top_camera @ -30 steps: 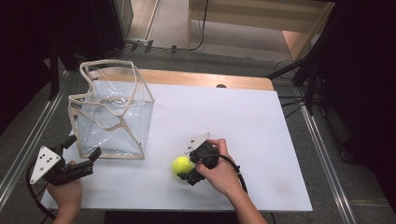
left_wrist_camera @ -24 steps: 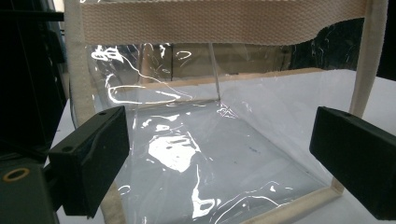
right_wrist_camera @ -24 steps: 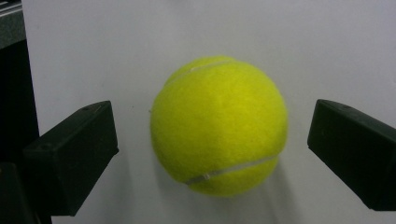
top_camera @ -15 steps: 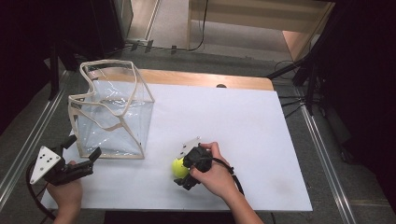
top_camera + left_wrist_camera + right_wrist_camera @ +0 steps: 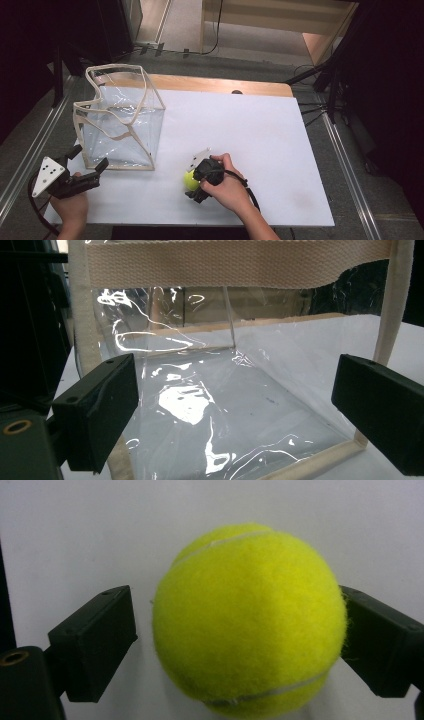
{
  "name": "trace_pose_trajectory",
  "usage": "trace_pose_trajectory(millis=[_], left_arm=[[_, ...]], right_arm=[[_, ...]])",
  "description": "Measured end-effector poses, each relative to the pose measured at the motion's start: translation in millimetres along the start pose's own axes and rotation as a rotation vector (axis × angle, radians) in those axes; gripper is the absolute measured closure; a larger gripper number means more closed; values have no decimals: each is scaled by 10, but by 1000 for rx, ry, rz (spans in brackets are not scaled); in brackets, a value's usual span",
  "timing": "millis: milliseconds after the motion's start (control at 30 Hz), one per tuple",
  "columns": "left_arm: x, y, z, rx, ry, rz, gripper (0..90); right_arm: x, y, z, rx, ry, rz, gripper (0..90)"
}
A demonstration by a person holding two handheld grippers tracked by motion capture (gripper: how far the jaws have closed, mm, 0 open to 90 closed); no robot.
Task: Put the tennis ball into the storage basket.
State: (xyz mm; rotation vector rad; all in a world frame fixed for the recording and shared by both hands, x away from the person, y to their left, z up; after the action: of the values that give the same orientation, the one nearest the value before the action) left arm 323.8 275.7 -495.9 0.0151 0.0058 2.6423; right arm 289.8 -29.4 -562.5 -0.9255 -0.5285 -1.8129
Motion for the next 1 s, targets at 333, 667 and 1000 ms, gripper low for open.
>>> trace_pose_trajectory(millis=[333, 667, 1000], left_arm=[[0, 0, 1, 1, 1, 0, 54], [0, -1, 1, 1, 0, 0, 54], [1, -3, 2, 3, 1, 2, 54]], right_arm=[[-15, 38, -12, 9, 1, -29, 223], [-7, 37, 10, 6, 16, -7, 234], [8, 48, 147, 10, 24, 3, 234]])
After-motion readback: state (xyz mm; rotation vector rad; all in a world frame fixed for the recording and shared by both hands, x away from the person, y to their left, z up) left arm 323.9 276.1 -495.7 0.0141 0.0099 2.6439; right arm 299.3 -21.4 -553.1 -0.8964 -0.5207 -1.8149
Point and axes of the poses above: each handheld gripper's, and its own axes: x roughly backward along the jaws, z roughly out of its top, y roughly to its right, the point moved 9 cm from there along -x, roughly forward along the jaws, and after that the axes turned 8 degrees about y, right-handed, at the moved point
